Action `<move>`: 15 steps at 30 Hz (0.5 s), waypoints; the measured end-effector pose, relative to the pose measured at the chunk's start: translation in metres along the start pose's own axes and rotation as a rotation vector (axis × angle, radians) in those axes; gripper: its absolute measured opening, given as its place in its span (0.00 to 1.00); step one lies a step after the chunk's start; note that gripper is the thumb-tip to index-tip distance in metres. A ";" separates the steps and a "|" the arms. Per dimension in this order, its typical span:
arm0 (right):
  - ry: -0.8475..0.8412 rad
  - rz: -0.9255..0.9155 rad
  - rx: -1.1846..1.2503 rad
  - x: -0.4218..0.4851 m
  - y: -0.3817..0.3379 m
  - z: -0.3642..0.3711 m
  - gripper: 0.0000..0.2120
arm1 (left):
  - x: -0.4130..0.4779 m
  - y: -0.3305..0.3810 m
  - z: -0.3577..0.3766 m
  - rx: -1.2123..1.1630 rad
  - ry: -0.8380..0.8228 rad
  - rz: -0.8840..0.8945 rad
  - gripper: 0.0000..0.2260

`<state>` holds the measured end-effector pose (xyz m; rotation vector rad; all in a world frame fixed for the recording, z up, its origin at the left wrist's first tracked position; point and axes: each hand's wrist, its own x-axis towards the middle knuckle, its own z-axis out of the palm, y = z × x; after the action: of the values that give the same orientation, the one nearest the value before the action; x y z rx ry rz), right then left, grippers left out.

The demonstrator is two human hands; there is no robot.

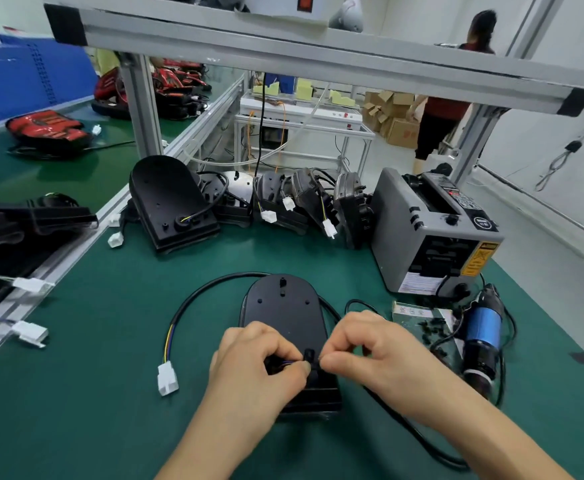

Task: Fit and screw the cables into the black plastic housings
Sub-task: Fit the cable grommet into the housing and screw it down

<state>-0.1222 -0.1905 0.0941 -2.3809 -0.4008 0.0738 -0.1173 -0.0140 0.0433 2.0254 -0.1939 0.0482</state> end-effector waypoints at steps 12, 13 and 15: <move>-0.009 0.091 -0.089 0.011 -0.003 0.006 0.10 | -0.001 -0.001 0.002 0.013 0.009 0.021 0.08; -0.011 0.102 -0.096 0.012 -0.004 0.006 0.10 | -0.002 -0.001 0.002 0.010 0.015 0.019 0.07; -0.012 0.127 -0.113 0.015 -0.006 0.006 0.09 | -0.002 -0.002 0.003 0.004 0.031 0.023 0.05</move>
<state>-0.1107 -0.1776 0.0946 -2.5168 -0.2646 0.1266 -0.1196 -0.0153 0.0403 2.0252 -0.1981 0.0947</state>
